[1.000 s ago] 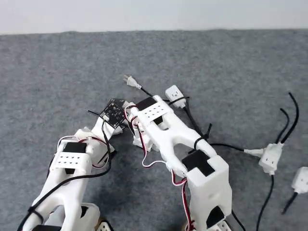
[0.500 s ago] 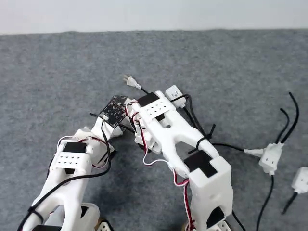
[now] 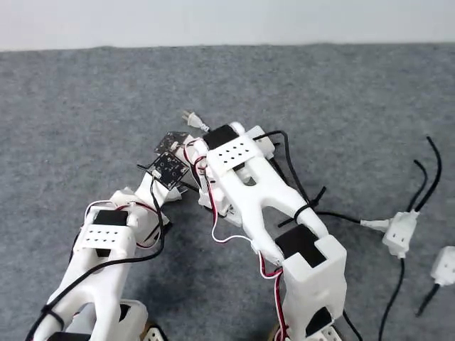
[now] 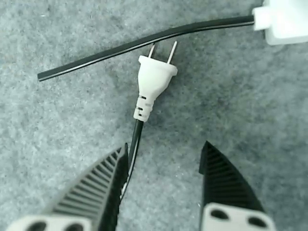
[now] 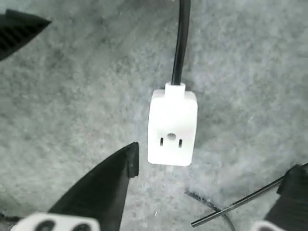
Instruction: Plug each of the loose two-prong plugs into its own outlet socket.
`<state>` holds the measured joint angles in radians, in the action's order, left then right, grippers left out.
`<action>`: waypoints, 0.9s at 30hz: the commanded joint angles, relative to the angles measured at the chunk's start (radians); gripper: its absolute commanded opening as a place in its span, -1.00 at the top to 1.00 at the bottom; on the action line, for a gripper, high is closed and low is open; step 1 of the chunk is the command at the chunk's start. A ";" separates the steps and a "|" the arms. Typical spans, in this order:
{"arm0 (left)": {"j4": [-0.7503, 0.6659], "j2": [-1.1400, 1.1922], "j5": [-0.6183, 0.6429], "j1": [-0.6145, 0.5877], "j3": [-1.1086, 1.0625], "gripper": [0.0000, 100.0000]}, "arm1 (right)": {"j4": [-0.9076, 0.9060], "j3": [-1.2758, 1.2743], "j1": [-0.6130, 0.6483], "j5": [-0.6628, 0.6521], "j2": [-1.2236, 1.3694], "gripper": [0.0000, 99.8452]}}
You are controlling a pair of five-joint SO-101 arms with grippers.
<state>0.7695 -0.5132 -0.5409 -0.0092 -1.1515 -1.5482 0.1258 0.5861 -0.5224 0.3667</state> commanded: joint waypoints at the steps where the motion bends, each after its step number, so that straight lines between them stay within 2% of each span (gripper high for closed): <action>1: 0.006 -0.026 -0.005 0.008 0.005 0.54 | -0.022 0.057 0.008 -0.008 -0.054 0.54; 4: 0.006 -0.026 -0.005 0.008 0.007 0.54 | -0.019 0.041 0.007 0.000 -0.058 1.00; 6: 0.006 -0.026 -0.005 0.008 0.007 0.54 | -0.010 0.014 0.007 0.014 -0.056 0.90; 9: 0.006 -0.026 -0.005 0.008 0.007 0.54 | 0.077 -0.055 0.005 -0.005 -0.054 1.00; 12: 0.006 -0.026 -0.005 0.008 0.005 0.54 | 0.131 -0.101 -0.010 -0.011 -0.054 0.99; 21: 0.006 -0.026 -0.005 0.008 0.005 0.54 | 0.209 -0.107 -0.125 -0.046 -0.038 0.98; 27: 0.006 -0.026 -0.005 0.008 0.005 0.54 | 0.225 -0.104 -0.134 -0.080 0.054 0.98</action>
<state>0.7695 -0.5132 -0.5409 -0.0092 -1.1515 -1.3426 0.0153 0.4603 -0.5777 0.4066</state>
